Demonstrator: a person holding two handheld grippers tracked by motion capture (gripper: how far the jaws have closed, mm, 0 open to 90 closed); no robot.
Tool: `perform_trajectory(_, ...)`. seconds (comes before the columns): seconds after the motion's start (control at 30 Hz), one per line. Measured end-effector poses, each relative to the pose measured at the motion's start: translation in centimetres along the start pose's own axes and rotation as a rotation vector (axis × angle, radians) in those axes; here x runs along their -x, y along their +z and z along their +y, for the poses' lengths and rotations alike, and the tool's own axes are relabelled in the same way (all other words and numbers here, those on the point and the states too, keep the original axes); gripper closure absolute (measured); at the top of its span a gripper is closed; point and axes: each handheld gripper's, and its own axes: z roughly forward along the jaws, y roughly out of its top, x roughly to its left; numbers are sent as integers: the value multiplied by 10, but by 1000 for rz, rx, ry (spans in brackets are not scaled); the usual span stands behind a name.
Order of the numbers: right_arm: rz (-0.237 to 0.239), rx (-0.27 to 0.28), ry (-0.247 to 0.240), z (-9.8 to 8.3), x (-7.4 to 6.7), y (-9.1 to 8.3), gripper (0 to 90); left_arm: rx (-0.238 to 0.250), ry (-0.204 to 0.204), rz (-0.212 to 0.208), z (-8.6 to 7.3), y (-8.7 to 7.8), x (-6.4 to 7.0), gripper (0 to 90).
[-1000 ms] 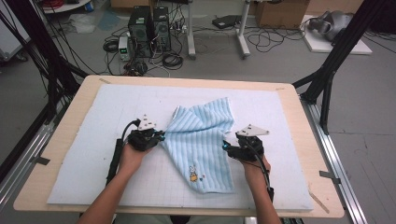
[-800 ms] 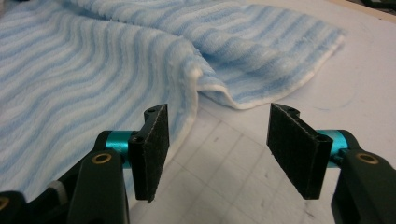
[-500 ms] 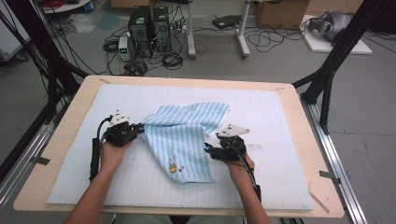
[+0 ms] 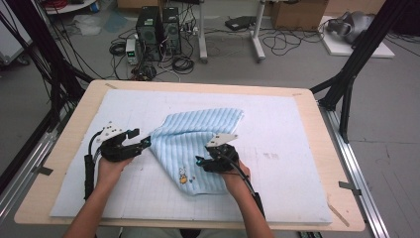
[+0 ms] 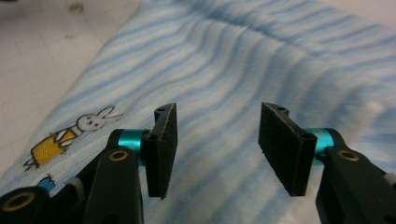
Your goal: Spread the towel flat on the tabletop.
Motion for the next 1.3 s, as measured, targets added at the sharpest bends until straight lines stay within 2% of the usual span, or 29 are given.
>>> perform_trajectory(0.07, 9, -40, -16, 0, -3, 9, 488, 18, 22, 0, -2, -4, 2, 378)
perform_trajectory(0.17, 24, -88, -37, 0, -8, 19, 580, 25, 31, -1, -4, -7, 2, 378)
perform_trajectory(0.2, 24, -106, -52, 0, -8, 23, 620, 27, 31, 1, -5, -8, 2, 378)
perform_trajectory(0.27, 53, -107, -31, 0, -6, 24, 724, 30, 26, 1, -8, -9, 1, 379)
perform_trajectory(0.3, 40, -104, -45, 1, -6, 23, 801, 25, 27, -2, -9, -10, 1, 379)
perform_trajectory(0.33, 19, -98, -61, 1, -5, 20, 838, 18, 24, -6, -10, -10, 0, 380)
perform_trajectory(0.4, -42, -62, -61, 3, -1, 12, 856, 20, 25, -7, -10, -10, 1, 380)
perform_trajectory(0.53, -192, -11, -2, 1, 15, -8, 856, 35, 33, -8, -9, -11, 2, 383)
perform_trajectory(0.6, -270, -10, 26, -2, 24, -17, 854, 28, 34, -13, -9, -10, 3, 383)
perform_trajectory(0.73, -417, -52, 67, -12, 45, -28, 852, 23, 31, -12, -9, -9, 3, 383)
perform_trajectory(0.87, -507, -99, 106, -23, 63, -35, 850, 13, 36, -13, -10, -7, 5, 383)
perform_trajectory(0.93, -503, -116, 146, -27, 69, -36, 822, 16, 35, -15, -10, -7, 5, 383)
perform_trajectory(1.03, -514, -122, 134, -29, 69, -37, 766, 13, 40, -25, -10, -6, 7, 393)
perform_trajectory(1.1, -514, -89, 138, -28, 66, -43, 708, 10, 48, -32, -10, -5, 8, 406)
perform_trajectory(1.17, -475, -20, 134, -25, 62, -50, 650, 7, 53, -35, -10, -5, 9, 416)
perform_trajectory(1.27, -395, 54, 74, -15, 46, -58, 594, 6, 50, -36, -10, -5, 10, 419)
perform_trajectory(1.3, -357, 72, 70, -11, 42, -59, 560, 10, 50, -37, -10, -6, 11, 419)
